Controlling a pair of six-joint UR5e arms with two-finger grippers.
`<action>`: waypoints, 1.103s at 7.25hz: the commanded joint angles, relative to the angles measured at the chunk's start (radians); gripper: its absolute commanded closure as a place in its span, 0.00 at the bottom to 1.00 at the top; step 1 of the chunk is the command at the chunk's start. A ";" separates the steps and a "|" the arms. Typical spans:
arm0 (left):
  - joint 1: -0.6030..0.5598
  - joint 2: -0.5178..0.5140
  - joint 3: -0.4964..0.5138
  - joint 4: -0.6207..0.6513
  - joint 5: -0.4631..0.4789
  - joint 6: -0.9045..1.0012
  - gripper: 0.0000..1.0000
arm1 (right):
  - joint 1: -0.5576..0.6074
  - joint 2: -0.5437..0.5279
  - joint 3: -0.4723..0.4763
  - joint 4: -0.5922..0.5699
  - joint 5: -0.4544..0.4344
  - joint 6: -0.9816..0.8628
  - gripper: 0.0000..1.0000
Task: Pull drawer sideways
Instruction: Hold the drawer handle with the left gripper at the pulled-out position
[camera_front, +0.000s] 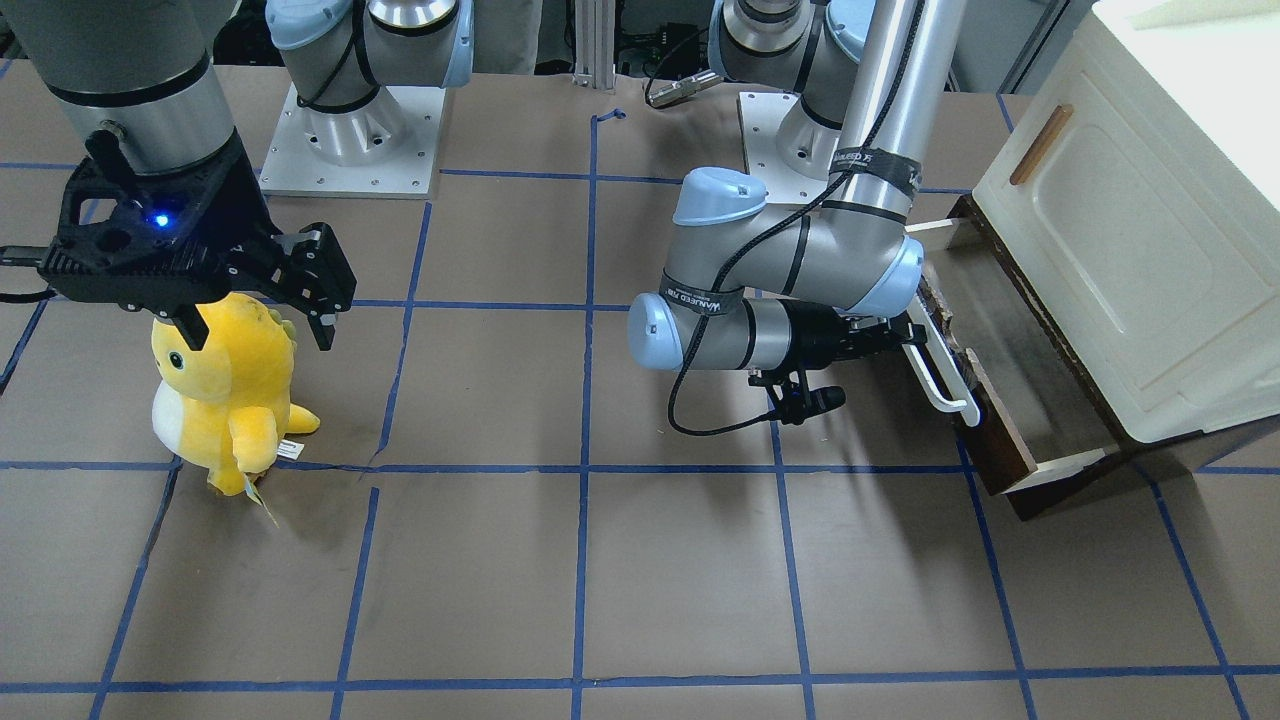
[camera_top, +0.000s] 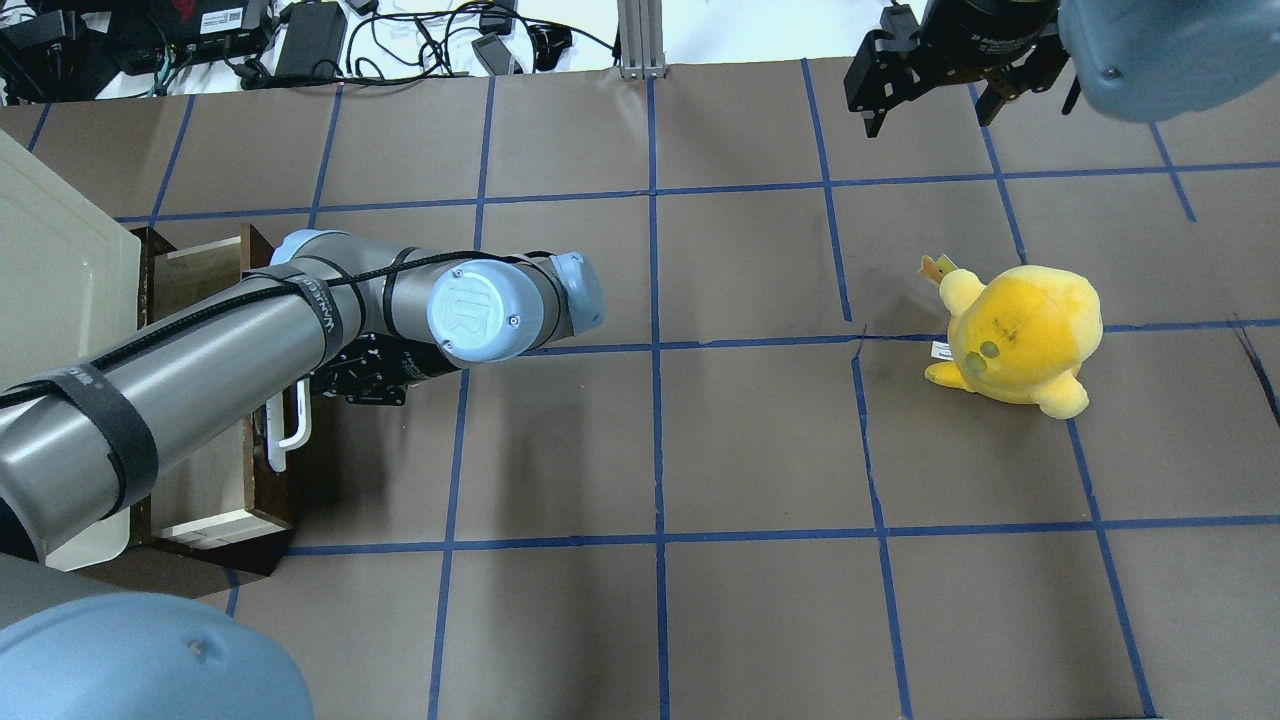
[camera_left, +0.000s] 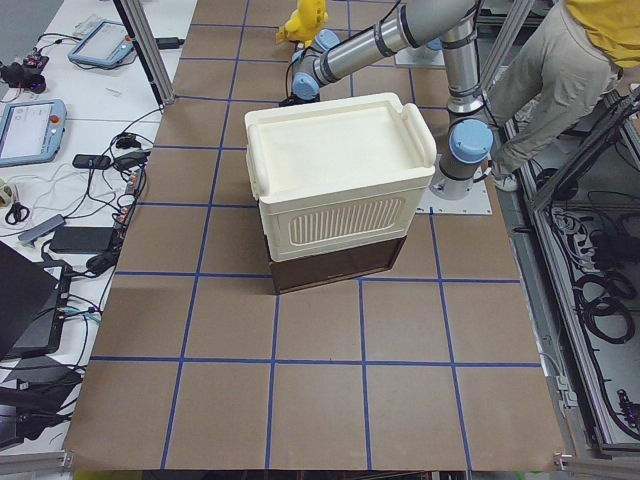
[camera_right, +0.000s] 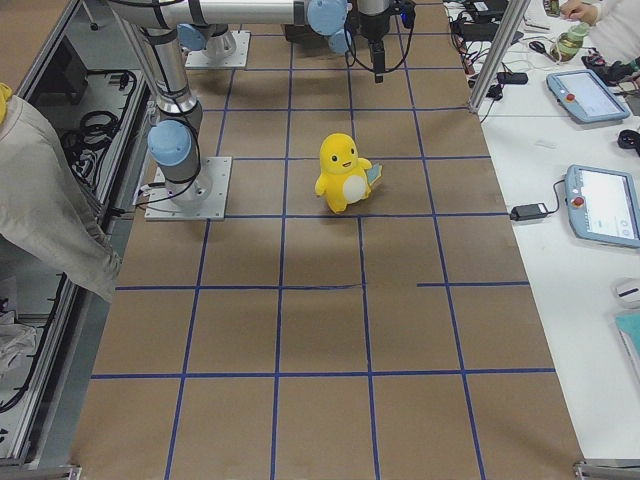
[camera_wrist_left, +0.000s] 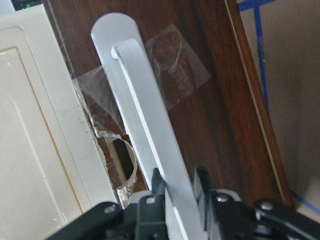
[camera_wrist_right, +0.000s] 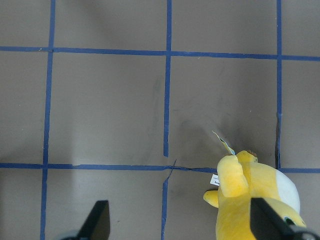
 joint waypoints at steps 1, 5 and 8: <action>-0.003 0.000 0.000 -0.001 -0.001 0.000 0.73 | 0.000 0.000 0.000 0.000 0.000 0.000 0.00; -0.009 -0.001 0.000 0.001 -0.004 -0.001 0.73 | 0.000 0.000 0.000 0.000 0.000 0.000 0.00; -0.009 0.010 0.001 -0.001 0.004 -0.001 0.34 | 0.000 0.000 0.000 0.000 0.001 0.000 0.00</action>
